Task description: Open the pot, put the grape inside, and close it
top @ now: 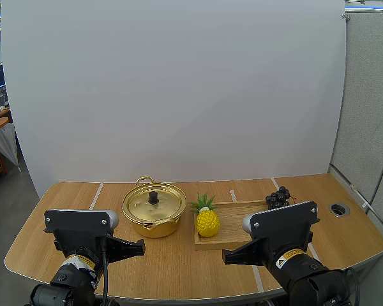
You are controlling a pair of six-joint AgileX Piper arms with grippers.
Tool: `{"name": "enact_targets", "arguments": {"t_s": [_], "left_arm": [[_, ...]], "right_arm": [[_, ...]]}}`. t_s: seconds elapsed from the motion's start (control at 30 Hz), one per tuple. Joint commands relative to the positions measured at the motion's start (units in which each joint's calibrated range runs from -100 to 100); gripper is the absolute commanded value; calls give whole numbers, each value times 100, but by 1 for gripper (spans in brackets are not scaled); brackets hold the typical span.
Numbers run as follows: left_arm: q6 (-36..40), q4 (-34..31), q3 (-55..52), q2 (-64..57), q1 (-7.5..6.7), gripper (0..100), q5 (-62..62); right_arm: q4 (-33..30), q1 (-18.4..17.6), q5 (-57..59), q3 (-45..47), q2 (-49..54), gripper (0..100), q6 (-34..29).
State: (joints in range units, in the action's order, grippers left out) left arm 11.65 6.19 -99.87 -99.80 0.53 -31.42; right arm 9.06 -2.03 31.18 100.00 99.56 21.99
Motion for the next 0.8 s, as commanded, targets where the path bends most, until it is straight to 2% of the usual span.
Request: {"name": "enact_targets", "arguments": {"t_s": [0.0,0.77], "left_arm": [[91,78,-13,-20,-3,0,-52],[88,78,-13,-20,-3,0,-52]], "right_arm": [[23,23,22,0,44,0,33],[47,23,38,0,44,0,54]]}}
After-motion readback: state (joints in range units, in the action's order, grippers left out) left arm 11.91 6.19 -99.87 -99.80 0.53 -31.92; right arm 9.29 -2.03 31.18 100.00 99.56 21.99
